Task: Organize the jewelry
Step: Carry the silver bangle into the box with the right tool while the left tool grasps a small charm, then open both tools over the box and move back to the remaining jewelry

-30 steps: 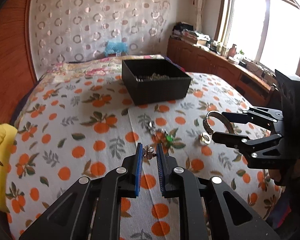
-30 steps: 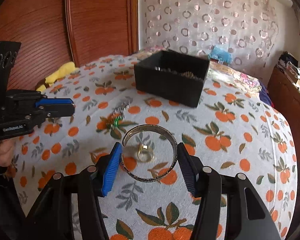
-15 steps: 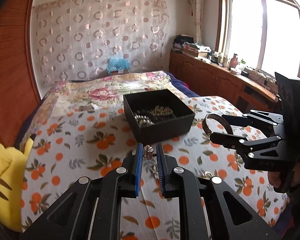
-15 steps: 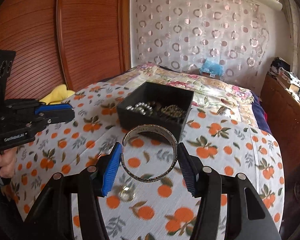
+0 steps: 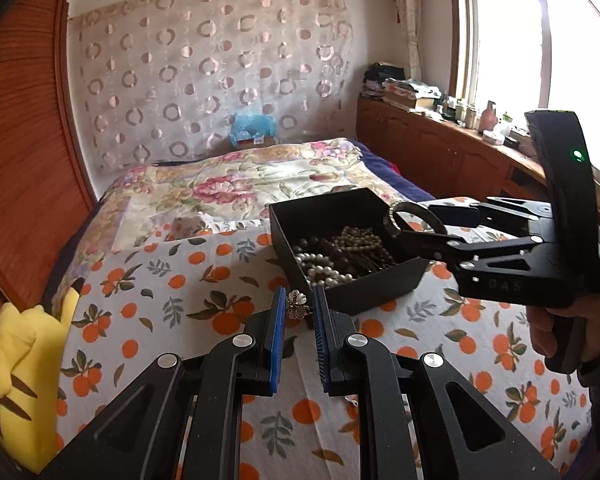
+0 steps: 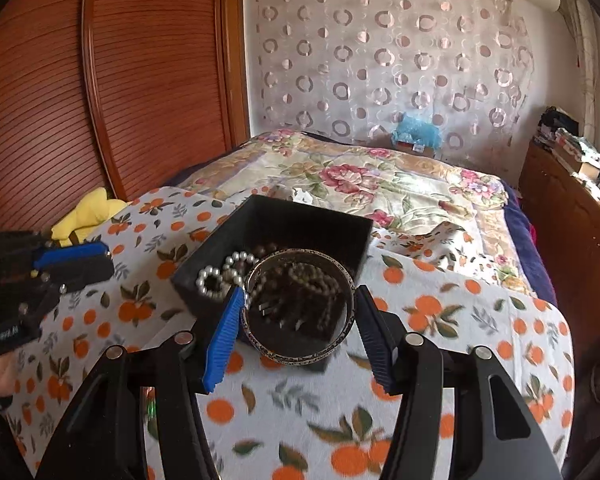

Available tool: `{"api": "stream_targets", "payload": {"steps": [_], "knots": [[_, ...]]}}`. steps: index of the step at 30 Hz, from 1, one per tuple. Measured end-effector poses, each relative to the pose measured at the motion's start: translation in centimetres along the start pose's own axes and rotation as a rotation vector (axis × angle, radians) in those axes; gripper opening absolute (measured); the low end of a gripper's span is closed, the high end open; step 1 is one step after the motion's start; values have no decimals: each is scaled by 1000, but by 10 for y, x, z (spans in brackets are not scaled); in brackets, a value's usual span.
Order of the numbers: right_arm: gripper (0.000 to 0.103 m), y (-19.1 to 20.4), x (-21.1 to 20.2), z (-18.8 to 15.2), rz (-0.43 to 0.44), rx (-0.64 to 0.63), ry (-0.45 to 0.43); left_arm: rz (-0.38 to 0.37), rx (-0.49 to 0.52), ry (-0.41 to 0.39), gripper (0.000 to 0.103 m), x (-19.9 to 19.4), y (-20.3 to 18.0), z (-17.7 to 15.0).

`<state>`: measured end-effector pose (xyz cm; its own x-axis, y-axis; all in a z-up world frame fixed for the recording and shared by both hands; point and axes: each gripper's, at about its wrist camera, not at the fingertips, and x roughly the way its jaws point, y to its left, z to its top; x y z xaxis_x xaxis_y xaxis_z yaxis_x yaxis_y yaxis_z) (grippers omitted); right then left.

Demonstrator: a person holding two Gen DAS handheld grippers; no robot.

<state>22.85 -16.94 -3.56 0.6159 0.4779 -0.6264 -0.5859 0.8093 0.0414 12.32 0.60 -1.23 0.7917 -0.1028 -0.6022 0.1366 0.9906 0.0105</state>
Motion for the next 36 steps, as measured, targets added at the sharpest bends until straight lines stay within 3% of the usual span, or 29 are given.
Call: {"api": "stream_targets", "payload": {"steps": [6, 15, 33, 36], "knots": [[59, -4, 24, 11, 29, 26, 31, 1, -10, 2, 13, 11, 4, 11], [60, -16, 15, 13, 52, 54, 7, 4, 11, 7, 13, 30, -9, 29], [60, -52, -14, -28, -24, 101, 6, -16, 36, 22, 13, 70, -38, 47], [60, -50, -18, -33, -24, 97, 1, -19, 34, 26, 19, 69, -38, 47]]}}
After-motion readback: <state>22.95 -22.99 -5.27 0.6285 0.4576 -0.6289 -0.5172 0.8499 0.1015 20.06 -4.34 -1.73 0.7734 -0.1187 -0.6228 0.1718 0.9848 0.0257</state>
